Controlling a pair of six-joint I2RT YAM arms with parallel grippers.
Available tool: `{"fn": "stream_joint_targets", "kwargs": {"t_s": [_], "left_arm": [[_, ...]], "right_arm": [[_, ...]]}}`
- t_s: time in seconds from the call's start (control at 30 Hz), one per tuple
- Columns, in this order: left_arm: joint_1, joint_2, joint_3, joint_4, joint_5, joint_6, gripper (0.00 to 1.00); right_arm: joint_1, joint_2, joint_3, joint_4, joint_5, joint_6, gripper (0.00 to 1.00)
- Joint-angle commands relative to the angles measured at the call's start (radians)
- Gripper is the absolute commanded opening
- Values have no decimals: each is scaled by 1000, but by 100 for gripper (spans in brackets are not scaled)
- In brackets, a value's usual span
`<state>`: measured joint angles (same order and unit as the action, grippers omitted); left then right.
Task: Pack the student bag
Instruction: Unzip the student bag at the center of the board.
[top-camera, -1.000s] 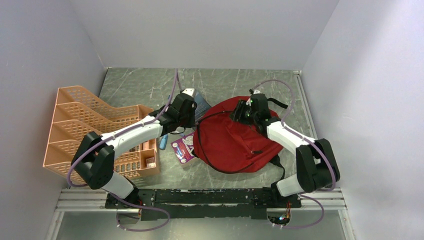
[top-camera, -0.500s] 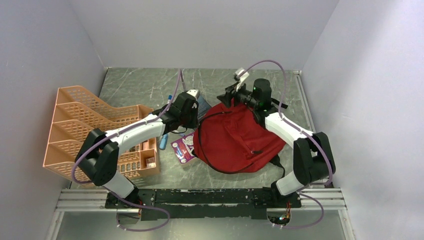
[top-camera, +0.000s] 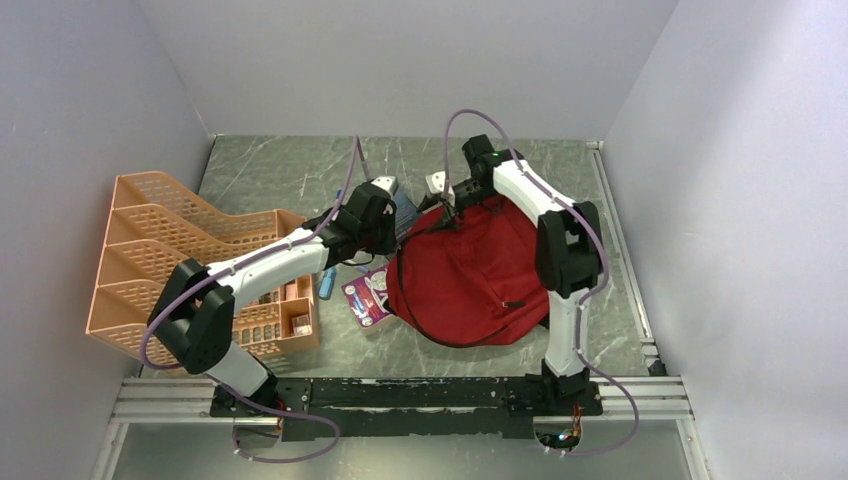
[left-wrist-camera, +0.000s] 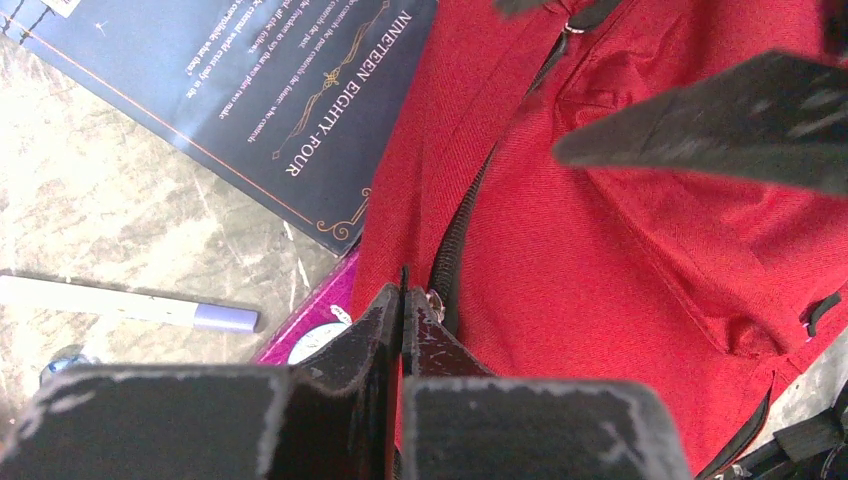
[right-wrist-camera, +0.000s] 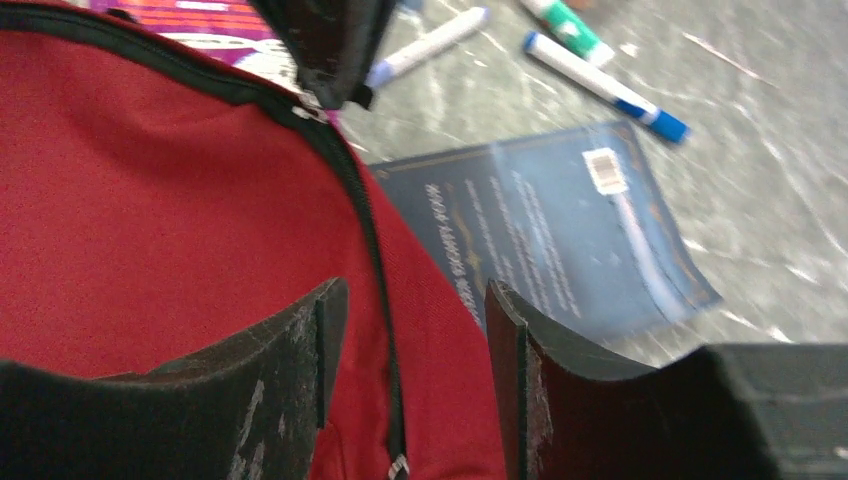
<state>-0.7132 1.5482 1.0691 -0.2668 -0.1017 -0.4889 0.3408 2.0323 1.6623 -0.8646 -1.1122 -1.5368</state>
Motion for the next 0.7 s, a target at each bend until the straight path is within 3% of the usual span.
{"fn": "stream_joint_targets", "kwargs": {"t_s": [0.0, 0.53, 0.67], "left_arm": [[0, -37, 22, 11, -3, -17, 5], [0, -34, 34, 1, 9, -17, 5], [-5, -30, 45, -5, 10, -12, 5]], "right_arm": [[49, 84, 102, -394, -76, -331, 56], [110, 76, 10, -20, 23, 4, 54], [110, 106, 46, -51, 71, 9, 53]]}}
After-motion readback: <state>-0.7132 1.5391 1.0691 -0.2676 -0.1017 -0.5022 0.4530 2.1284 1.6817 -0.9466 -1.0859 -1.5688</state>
